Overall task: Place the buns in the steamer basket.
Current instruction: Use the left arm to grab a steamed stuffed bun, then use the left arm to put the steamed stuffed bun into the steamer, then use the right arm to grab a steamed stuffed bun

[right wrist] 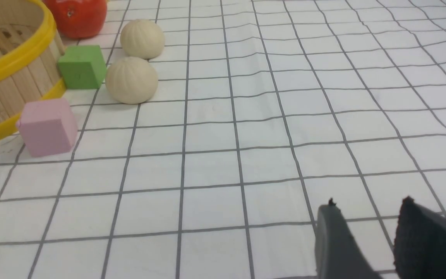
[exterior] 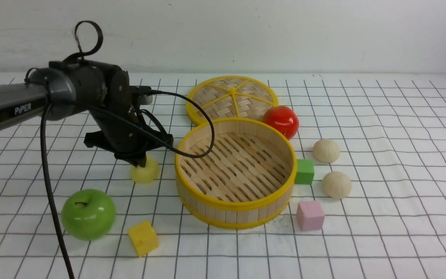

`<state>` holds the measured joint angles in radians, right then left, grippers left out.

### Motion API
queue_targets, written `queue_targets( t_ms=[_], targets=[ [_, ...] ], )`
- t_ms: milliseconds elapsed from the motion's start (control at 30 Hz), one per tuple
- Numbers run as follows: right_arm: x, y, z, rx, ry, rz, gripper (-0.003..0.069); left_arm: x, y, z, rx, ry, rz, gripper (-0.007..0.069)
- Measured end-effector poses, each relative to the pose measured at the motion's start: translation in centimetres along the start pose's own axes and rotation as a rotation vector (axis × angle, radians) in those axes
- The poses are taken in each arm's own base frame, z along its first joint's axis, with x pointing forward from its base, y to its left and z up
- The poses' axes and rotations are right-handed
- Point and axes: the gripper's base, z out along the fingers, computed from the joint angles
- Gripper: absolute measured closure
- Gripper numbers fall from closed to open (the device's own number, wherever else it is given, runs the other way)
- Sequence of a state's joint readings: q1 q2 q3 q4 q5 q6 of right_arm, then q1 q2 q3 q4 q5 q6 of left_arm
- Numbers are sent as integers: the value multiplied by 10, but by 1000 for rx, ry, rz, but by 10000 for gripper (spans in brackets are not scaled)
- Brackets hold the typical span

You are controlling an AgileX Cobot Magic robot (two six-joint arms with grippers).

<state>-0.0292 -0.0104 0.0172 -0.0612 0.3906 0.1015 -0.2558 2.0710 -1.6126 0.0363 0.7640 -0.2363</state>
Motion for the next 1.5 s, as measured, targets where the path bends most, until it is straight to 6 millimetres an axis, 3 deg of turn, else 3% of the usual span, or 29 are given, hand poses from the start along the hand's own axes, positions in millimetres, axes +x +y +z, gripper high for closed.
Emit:
queue_targets(
  t_ms=[33, 200, 233, 267, 367, 433, 567, 767, 900, 1133, 1200, 1367, 1400, 1467, 1500],
  targets=[
    [0, 0, 0, 0, 0, 0, 420, -1, 0, -5, 2, -5, -1, 638],
    [0, 0, 0, 0, 0, 0, 420, -12, -5, -65, 71, -110, -42, 638],
    [0, 0, 0, 0, 0, 0, 420, -12, -6, -67, 76, -113, -44, 638],
    [0, 0, 0, 0, 0, 0, 420, -12, -12, -85, 118, -142, -45, 638],
    [0, 0, 0, 0, 0, 0, 420, -9, -29, -98, 177, -158, -6, 638],
    [0, 0, 0, 0, 0, 0, 420, -6, -46, -98, 221, -159, 31, 638],
    [0, 0, 0, 0, 0, 0, 419, 1, -79, -74, 266, -159, 87, 638],
    [0, 0, 0, 0, 0, 0, 419, 6, -96, -37, 273, -153, 97, 622],
    [0, 0, 0, 0, 0, 0, 419, 10, -100, -26, 271, -131, 67, 543],
    [0, 0, 0, 0, 0, 0, 419, 8, -100, -42, 279, -141, 67, 315],
    [0, 0, 0, 0, 0, 0, 419, 7, -100, -54, 281, -142, 73, 287],
    [0, 0, 0, 0, 0, 0, 419, 2, -86, -175, 286, -247, 135, 260],
    [0, 0, 0, 0, 0, 0, 419, 3, -84, -186, 289, -260, 137, 262],
    [0, 0, 0, 0, 0, 0, 419, 20, -67, -258, 297, -342, 153, 296],
    [0, 0, 0, 0, 0, 0, 419, 22, -66, -263, 297, -346, 155, 300]
  ],
)
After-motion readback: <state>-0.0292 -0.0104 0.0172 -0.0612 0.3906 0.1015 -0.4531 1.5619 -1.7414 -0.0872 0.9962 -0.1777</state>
